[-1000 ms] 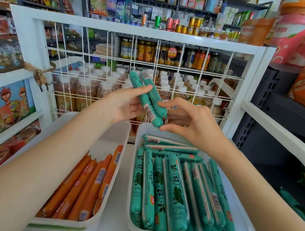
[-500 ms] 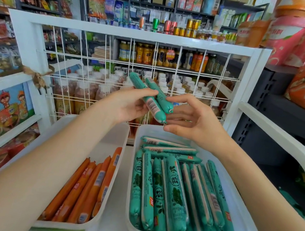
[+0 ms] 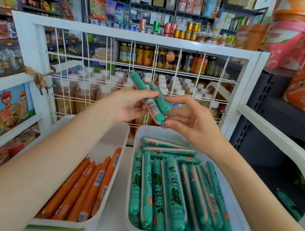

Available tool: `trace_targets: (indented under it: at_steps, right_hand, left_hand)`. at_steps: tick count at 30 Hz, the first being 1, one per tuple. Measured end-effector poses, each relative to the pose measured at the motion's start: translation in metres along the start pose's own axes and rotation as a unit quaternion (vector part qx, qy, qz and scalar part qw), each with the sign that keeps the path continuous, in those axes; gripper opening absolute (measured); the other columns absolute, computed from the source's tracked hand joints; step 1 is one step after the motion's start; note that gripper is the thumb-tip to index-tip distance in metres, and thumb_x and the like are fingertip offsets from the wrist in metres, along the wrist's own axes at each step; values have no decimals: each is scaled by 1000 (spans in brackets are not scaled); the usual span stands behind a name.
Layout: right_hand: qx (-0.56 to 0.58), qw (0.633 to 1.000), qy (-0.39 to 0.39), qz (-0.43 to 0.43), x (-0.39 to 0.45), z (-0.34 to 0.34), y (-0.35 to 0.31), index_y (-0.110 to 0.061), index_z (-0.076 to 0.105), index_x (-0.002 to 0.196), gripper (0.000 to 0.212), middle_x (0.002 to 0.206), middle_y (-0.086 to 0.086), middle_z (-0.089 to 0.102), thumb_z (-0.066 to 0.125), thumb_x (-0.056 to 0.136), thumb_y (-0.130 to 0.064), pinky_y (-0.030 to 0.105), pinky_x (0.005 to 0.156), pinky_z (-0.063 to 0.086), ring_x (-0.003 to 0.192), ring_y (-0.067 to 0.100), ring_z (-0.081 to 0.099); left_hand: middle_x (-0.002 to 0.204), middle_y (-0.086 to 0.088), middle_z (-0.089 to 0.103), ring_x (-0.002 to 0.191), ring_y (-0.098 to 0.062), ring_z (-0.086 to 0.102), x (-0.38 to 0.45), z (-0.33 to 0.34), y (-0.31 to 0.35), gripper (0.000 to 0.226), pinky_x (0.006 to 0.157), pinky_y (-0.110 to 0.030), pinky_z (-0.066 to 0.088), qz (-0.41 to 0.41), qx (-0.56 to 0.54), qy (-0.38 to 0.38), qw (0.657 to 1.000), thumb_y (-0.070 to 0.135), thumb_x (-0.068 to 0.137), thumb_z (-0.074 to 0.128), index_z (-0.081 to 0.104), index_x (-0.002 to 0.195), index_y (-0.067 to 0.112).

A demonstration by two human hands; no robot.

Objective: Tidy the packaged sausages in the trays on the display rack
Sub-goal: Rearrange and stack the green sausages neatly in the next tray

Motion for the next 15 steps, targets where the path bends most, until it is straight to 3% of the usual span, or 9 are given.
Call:
trace_targets:
  at_steps: [4, 8, 12, 15]
  right_hand:
    - [0, 1000, -2, 3, -1, 1, 4, -21, 49, 108, 38, 99, 4, 67, 59, 83, 5, 24, 84, 53, 88, 12, 69]
    - [33, 998, 14, 56, -5, -2, 18, -22, 49, 110, 42, 107, 10, 66, 69, 78, -4, 26, 80, 55, 88, 17, 69]
    - [75, 982, 148, 94, -9, -20, 37, -19, 59, 92, 21, 92, 9, 68, 67, 79, -4, 27, 67, 58, 74, 22, 68]
    - [94, 956, 226, 162, -16, -52, 57, -17, 63, 88, 17, 92, 9, 66, 57, 87, -1, 21, 58, 56, 67, 21, 66]
  left_hand:
    - [84, -4, 63, 70, -10, 57, 3, -1, -3, 41, 62, -16, 48, 7, -24, 9, 1000, 7, 82, 65, 52, 121, 10]
    - [94, -6, 64, 76, -13, 59, 6, 1, -20, 39, 71, -21, 50, 33, -69, 42, 996, 6, 81, 66, 53, 117, 8]
    - [88, -8, 64, 77, -15, 62, 6, 17, -45, 14, 63, -19, 54, 0, -84, 28, 996, 9, 84, 63, 56, 96, 7]
    - [96, -15, 67, 87, -21, 65, 4, 17, -46, 19, 72, -24, 56, -24, 0, -29, 999, 13, 87, 60, 58, 105, 6]
Point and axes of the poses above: each hand's wrist, its own x-axis towards the middle knuckle, its own z-axis out of the palm, y = z × x, the point moved 7 cm from there along x, towards the middle knuckle
